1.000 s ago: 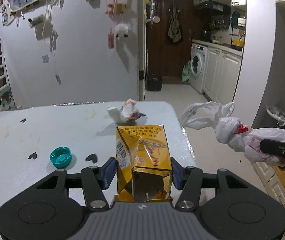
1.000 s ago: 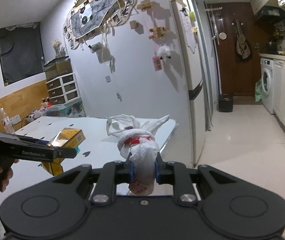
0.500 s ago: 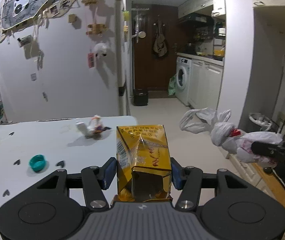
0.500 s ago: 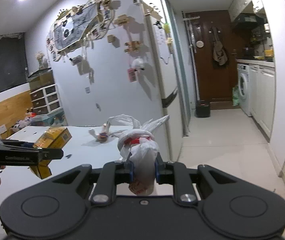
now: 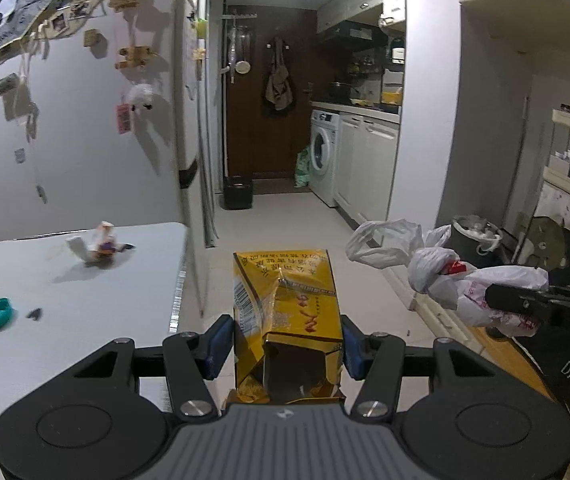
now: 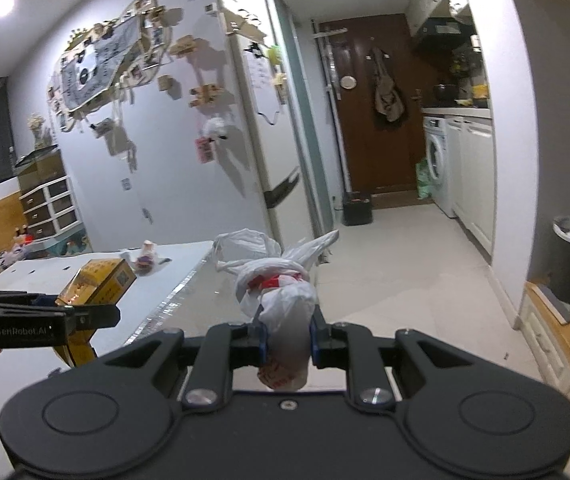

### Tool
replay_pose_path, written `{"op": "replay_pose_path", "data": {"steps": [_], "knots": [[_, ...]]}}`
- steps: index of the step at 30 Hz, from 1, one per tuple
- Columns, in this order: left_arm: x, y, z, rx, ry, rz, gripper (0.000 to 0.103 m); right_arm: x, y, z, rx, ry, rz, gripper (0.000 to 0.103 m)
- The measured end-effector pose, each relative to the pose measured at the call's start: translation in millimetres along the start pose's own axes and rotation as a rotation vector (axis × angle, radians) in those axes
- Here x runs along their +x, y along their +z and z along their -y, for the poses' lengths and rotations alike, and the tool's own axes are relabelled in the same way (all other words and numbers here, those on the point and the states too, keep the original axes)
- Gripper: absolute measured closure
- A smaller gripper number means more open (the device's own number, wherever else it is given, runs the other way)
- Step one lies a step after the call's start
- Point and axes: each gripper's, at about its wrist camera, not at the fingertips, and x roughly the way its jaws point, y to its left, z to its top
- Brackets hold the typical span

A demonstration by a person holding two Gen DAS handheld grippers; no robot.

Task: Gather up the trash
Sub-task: 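Carry the yellow packet and white plastic bag over the yellow trash bin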

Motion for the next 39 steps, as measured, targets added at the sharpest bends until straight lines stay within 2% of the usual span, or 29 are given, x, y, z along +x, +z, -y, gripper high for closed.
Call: {"op": "replay_pose_path", "data": {"steps": [6, 11, 20, 32, 39], "knots": [[19.2, -9.0, 32.2, 0.003, -0.049, -0.022, 0.047, -2.5, -14.1, 30.3, 0.036, -0.042, -0.021, 0.083], [47.0, -24.8, 57.1, -0.005, -0.095, -0.075, 0.047, 5.0, -32.4, 50.5, 0.067, -0.069, -0.052, 0.083], [118.0, -52.5, 75.1, -0.054, -0.117, -0.196, 0.047, 49.0, -75.7, 77.9, 0.151, -0.121, -0.151, 0.083], [222.6, -132.9, 51.0, -0.109, -0.076, -0.447, 0.047, 135.3, -151.3, 102.1, 0.201, -0.18, -0.395, 0.083], [269.1, -173.6, 41.5, -0.141, -0.06, -0.593, 0.047, 190.9, -191.7, 112.9, 0.218, -0.168, -0.571, 0.083]]}}
